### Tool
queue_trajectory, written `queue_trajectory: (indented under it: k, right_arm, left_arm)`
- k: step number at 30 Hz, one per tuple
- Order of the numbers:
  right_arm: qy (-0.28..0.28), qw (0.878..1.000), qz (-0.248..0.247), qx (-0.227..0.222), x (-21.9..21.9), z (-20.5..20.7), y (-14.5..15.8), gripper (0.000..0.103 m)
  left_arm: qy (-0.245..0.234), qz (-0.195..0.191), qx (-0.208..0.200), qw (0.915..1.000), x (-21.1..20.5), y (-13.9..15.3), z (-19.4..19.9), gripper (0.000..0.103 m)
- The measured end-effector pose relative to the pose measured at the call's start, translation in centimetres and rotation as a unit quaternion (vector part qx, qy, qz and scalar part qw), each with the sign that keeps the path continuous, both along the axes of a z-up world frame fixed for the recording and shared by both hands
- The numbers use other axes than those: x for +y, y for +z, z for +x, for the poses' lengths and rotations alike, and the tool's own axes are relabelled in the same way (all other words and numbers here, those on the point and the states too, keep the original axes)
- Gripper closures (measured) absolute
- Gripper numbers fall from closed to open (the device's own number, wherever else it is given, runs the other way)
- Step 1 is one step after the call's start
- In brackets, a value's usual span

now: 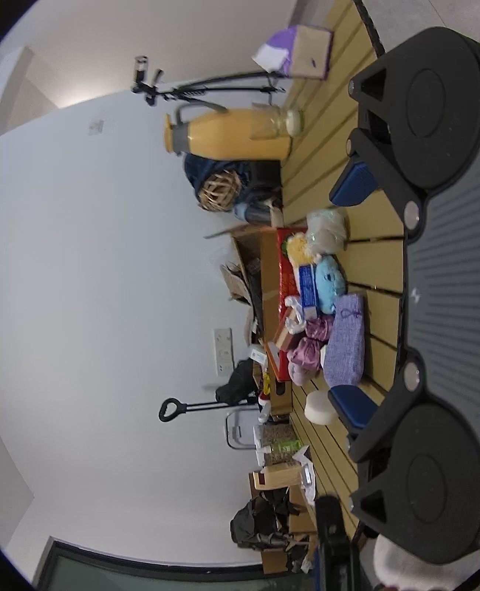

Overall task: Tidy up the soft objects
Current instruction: 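Lower both grippers onto the purple knit cloth and close on it, then carry the purple cloth into the open cardboard box and open the grippers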

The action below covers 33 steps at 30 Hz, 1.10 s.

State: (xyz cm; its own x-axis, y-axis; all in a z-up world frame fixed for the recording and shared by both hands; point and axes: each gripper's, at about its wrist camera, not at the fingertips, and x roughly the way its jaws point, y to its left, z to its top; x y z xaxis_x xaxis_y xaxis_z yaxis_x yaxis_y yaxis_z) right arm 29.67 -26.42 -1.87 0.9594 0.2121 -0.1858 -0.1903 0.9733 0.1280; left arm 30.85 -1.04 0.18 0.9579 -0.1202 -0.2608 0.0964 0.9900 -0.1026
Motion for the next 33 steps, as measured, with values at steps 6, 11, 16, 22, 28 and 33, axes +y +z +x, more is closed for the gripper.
queue_trajectory:
  k: [6,11,16,22,28,33]
  right_arm:
    - [0.053,0.997,0.045,0.023,-0.1,7.4,-0.4,0.000]
    - [0.062,0.992,-0.002,0.111,2.0,15.9,-1.8,0.019]
    - [0.069,0.985,-0.020,0.156,3.6,20.5,-4.1,0.056]
    - [0.105,0.982,-0.061,0.144,5.2,20.2,-6.3,0.056]
    - [0.128,0.980,-0.055,0.140,5.5,18.4,-6.1,0.091]
    - [0.125,0.987,-0.015,0.102,4.1,13.5,-3.4,0.091]
  left_arm:
    - [-0.028,-0.016,0.042,0.9986,-1.3,-1.1,8.5,0.018]
    - [-0.043,-0.019,0.101,0.9938,-2.2,-3.0,14.9,0.055]
    - [-0.065,-0.020,0.115,0.9911,-2.2,-4.1,16.8,0.082]
    - [-0.071,-0.047,0.137,0.9869,-1.7,-4.5,16.6,0.082]
    - [-0.069,-0.054,0.139,0.9864,-1.7,-4.4,14.2,0.091]
    - [-0.083,-0.059,0.110,0.9887,-1.6,-1.5,10.1,0.092]
